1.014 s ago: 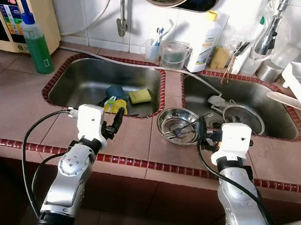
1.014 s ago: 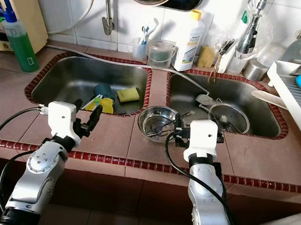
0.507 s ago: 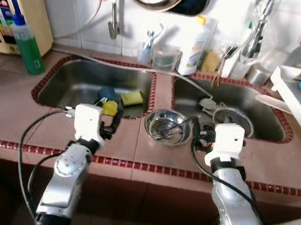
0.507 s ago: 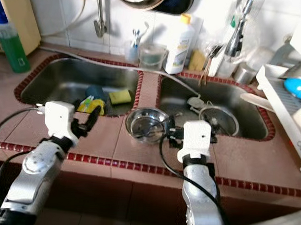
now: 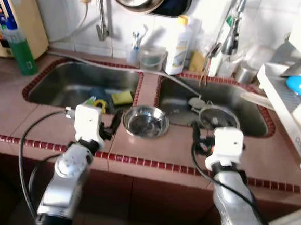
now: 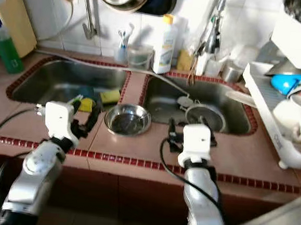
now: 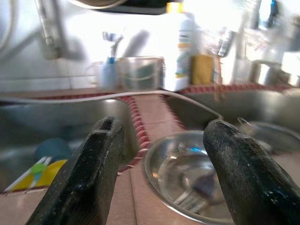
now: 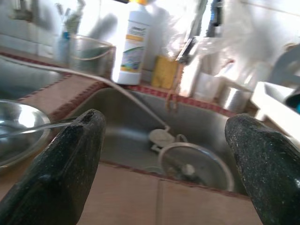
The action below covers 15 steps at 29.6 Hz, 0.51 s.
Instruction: Kitchen organization
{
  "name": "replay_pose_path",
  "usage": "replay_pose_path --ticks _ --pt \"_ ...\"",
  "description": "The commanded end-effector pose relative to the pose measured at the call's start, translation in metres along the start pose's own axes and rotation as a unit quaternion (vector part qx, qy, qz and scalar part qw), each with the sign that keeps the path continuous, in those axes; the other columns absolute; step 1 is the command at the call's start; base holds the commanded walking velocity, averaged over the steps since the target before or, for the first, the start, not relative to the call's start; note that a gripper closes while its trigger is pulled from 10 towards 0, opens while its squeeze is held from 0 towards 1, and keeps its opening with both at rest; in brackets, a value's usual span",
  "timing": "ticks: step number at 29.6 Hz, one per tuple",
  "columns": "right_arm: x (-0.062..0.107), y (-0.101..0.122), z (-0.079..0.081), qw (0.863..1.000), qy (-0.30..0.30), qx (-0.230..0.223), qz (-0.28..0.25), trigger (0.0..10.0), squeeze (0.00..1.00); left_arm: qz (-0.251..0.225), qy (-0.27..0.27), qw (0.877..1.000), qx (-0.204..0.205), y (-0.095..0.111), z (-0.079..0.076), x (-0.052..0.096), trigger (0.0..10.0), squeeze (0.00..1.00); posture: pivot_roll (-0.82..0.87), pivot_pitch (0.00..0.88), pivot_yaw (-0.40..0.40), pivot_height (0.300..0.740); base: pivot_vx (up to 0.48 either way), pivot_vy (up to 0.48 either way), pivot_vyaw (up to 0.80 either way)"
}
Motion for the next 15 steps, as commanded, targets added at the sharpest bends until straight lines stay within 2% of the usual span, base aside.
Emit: replay_pose_path --ticks 1,8,15 --pt "-0.001 -0.001 0.000 1.000 0.004 -0.006 0.003 10.0 0.00 -0.005 -0.011 1.000 -0.026 0.001 0.004 0.002 10.0 0.00 -0.15 0.000 -0.010 0.740 0.000 0.000 0.00" --pt "0.000 -0.005 -0.011 1.000 -0.011 -0.005 0.014 10.0 0.00 -0.017 -0.056 0.997 -0.059 0.005 -0.002 0.005 10.0 0.00 -0.15 0.000 -0.008 0.740 0.000 0.000 0.00" --pt "0.006 -0.004 0.004 0.999 0.001 -0.041 0.014 10.0 0.00 -0.021 -0.096 0.993 -0.070 0.006 -0.009 0.002 10.0 0.00 -0.16 0.010 0.005 0.740 0.000 0.000 0.00"
Point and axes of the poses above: a point about 5 cm out from each wrist's last joint towards the gripper, its own x axis pointing back from the gripper into the wrist, its own y axis along the axis of the wrist's last joint, z = x × y, the point moved 2 cm from there along -x, pointing out of the wrist towards the gripper, and after that the axes turned 14 degrees about -x, right-handed, at the moved point
